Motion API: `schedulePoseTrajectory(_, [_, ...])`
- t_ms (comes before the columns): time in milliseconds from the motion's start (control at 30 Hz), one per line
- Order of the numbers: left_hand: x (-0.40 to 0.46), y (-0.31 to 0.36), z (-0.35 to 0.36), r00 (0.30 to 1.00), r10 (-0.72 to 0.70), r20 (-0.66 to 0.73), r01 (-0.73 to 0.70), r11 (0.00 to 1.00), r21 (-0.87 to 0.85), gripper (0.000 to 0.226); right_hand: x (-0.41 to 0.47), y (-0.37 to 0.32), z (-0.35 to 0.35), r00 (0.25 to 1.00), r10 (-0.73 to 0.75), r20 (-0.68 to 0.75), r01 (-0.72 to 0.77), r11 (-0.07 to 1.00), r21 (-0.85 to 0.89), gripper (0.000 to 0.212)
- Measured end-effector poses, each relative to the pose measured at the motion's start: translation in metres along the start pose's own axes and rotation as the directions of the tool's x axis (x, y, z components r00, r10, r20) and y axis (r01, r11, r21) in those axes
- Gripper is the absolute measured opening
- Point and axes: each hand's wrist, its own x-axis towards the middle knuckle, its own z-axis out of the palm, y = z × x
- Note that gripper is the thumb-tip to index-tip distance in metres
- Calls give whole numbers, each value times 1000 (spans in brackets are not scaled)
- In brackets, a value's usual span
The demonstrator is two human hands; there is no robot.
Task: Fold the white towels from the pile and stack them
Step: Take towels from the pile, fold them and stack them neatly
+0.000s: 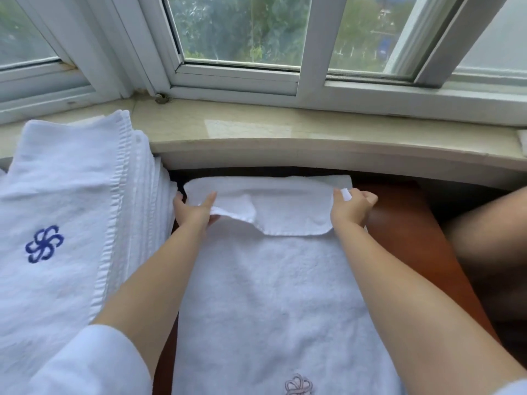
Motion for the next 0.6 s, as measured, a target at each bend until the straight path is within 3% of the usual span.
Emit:
schedulePoseTrajectory(67, [-10,-1,-5,999,-45,14,45,999,18,83,-9,3,-6,1000,-14,-18,13,995,-103,26])
schedulePoseTrajectory(167, [-29,1,-19,999,-43,9,42,998,42,55,-23,0,-25,999,-3,-52,1,1000,-22,25])
schedulePoseTrajectory(233, [-46,6,-33,990,99,-103,-97,995,30,29,-34,-10,-43,988,-52,-148,59,997,43,26])
schedulePoseTrajectory(300, [-68,12,-49,942,264,-209,-256,965,64,18,-47,-19,-65,967,-67,-246,95,990,102,25])
schedulePoseTrajectory(400, [-108,2,-73,921,350,-170,-332,935,125,14,-71,-11,-103,950,-67,-305,118,981,152,27])
schedulePoseTrajectory(500, [-143,-32,-93,951,299,-84,-285,947,148,16,-99,24,-137,949,-51,-312,100,985,143,32])
schedulePoseTrajectory(600, [-172,-63,-114,945,304,-123,-285,946,152,31,-127,61,-162,949,-13,-314,54,991,124,32])
